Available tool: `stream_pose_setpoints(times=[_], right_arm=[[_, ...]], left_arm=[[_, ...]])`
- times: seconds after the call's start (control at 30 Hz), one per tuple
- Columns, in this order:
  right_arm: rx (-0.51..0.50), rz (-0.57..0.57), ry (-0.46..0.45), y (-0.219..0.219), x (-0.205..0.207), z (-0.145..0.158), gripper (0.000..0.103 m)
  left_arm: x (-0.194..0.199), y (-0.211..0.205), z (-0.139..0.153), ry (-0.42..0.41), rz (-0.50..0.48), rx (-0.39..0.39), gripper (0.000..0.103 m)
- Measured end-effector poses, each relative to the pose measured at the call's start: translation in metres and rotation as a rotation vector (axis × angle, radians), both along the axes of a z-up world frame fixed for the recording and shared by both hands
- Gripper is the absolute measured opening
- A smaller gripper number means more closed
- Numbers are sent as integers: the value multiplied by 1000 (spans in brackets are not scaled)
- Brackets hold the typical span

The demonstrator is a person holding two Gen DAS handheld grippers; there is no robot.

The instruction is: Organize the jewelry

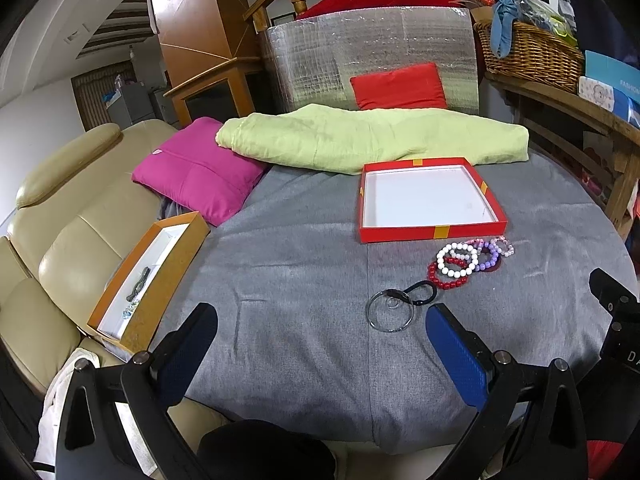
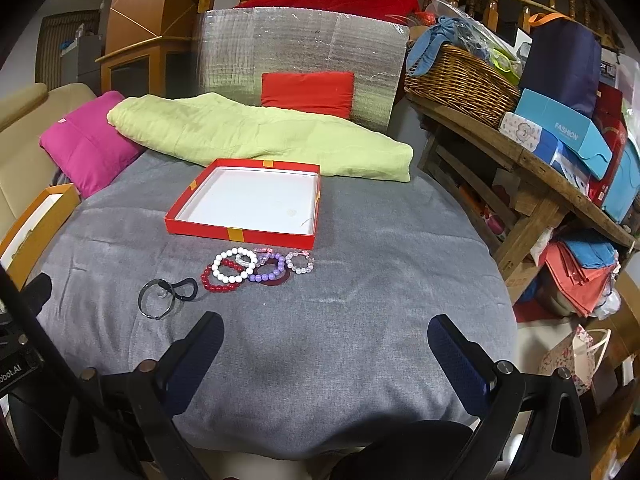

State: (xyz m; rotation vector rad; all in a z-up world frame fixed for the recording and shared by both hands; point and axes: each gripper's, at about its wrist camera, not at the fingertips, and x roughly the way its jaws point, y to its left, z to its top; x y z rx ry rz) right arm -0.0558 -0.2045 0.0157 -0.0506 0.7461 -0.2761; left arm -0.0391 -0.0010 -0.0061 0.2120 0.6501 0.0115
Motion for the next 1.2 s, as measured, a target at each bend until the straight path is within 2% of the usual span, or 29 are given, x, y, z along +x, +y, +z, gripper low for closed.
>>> stream_pose_setpoints(times=[0.57, 0.87, 1.1, 1.2], right_arm=[[0, -8, 2, -4, 0, -5, 103], [-12, -12, 64, -7, 8, -13, 103], [9, -12, 75, -16, 22, -26, 103], [56, -11, 79, -27, 31, -34, 103]], left_arm=[[5, 0, -7, 25, 1, 1, 103], [16, 0, -18, 56, 4, 1, 103], [38, 11, -39, 120, 10, -40, 103], [51, 19, -52, 160, 22, -63, 103]])
